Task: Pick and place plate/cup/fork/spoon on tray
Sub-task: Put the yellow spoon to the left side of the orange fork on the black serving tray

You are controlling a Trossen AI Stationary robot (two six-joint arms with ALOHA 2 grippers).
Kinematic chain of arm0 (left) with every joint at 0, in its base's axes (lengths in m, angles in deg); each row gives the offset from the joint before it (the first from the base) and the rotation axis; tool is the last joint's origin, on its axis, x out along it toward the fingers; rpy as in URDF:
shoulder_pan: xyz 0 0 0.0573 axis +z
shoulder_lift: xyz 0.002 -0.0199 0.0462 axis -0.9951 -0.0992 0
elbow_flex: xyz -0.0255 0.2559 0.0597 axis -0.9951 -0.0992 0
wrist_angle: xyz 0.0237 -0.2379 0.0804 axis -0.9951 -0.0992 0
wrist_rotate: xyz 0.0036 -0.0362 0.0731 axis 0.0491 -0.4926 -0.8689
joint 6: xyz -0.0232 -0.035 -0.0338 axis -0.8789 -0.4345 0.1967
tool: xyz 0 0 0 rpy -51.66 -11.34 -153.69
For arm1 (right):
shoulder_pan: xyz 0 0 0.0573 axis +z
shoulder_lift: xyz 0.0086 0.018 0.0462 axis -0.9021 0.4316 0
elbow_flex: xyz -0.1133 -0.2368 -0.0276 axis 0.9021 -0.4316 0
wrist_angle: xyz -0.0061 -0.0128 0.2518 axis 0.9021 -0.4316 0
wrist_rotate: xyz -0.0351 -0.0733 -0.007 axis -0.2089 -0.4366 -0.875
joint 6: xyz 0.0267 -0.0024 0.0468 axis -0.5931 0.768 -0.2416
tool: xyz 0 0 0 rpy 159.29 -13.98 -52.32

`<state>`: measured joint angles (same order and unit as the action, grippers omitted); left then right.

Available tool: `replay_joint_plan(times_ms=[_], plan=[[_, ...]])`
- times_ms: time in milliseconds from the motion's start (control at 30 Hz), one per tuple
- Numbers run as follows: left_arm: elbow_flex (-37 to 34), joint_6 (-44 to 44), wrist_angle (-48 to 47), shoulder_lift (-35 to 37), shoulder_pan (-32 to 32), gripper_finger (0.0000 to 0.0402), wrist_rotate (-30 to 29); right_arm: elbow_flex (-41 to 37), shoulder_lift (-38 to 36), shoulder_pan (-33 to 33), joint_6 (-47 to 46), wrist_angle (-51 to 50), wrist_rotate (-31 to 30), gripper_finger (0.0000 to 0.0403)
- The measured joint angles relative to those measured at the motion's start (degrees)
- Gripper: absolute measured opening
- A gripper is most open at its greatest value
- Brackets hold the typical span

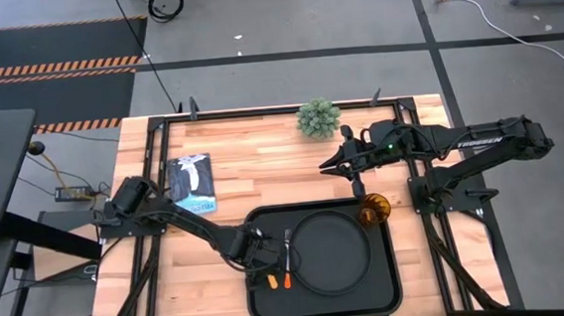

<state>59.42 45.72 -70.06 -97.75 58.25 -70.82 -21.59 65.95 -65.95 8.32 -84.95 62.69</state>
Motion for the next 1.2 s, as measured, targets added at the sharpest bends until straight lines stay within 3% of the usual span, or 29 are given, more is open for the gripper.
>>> replay_joint_plan(times_ms=[600,933,1200], plan=[[0.2,-1.7,0.3,-4.4,1.4,0.0039,-1.0,0.0,0.0,0.0,-0.1,0.2,0.4,0.0064],[0.0,3.2,1.6,-4.5,1.0,0.0039,-5.8,0.0,0.0,0.0,-0.1,0.5,0.4,0.0064],[0.3,3.4,1.6,-4.4,1.1,0.0039,-5.3,0.0,0.0,0.0,0.0,0.5,0.4,0.0064]])
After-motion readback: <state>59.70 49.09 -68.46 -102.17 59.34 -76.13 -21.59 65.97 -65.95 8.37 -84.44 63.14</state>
